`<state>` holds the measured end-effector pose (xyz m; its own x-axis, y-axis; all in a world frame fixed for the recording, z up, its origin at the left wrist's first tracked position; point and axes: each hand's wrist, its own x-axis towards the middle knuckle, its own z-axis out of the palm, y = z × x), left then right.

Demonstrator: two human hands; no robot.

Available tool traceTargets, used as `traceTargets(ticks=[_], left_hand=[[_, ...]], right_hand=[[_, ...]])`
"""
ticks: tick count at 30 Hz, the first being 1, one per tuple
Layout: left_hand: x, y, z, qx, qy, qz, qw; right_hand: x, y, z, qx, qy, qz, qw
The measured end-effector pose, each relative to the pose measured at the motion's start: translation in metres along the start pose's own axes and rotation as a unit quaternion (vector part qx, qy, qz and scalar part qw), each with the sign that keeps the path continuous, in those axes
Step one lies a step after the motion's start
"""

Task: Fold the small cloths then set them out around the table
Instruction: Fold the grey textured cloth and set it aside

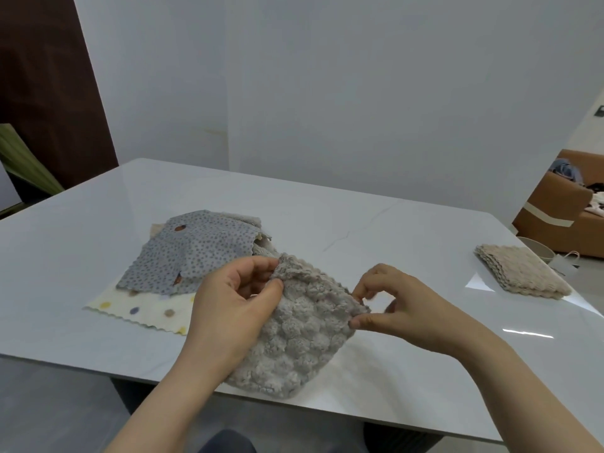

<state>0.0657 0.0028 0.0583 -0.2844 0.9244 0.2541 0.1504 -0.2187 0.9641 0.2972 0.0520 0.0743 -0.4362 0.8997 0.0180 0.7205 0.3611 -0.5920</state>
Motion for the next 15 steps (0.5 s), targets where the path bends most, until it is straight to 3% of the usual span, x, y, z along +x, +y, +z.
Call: traceTargets(ticks=[3, 7, 11, 13, 15], left_hand=[[0.001, 0.001, -0.001, 0.040, -0.002, 0.033, 0.999], [0.001, 0.000, 0.000, 0.136, -0.001, 0.129, 0.982], [-0.001, -0.006, 0.006, 0.185, 0.013, 0.189, 0.964], [-0.003, -0.007, 0.011, 0.167, 0.021, 0.192, 0.967], [-0.004, -0.009, 0.016, 0.146, 0.024, 0.184, 0.972]], right_hand=[[-0.004, -0.003, 0.003, 0.039, 0.003, -0.033, 0.999], [-0.010, -0.011, 0.007, 0.194, 0.048, -0.036, 0.979], [-0.012, -0.016, 0.019, 0.317, 0.156, -0.021, 0.935], [-0.013, -0.019, 0.031, 0.384, 0.204, 0.030, 0.900], [-0.013, -0.018, 0.044, 0.470, 0.174, 0.092, 0.860]])
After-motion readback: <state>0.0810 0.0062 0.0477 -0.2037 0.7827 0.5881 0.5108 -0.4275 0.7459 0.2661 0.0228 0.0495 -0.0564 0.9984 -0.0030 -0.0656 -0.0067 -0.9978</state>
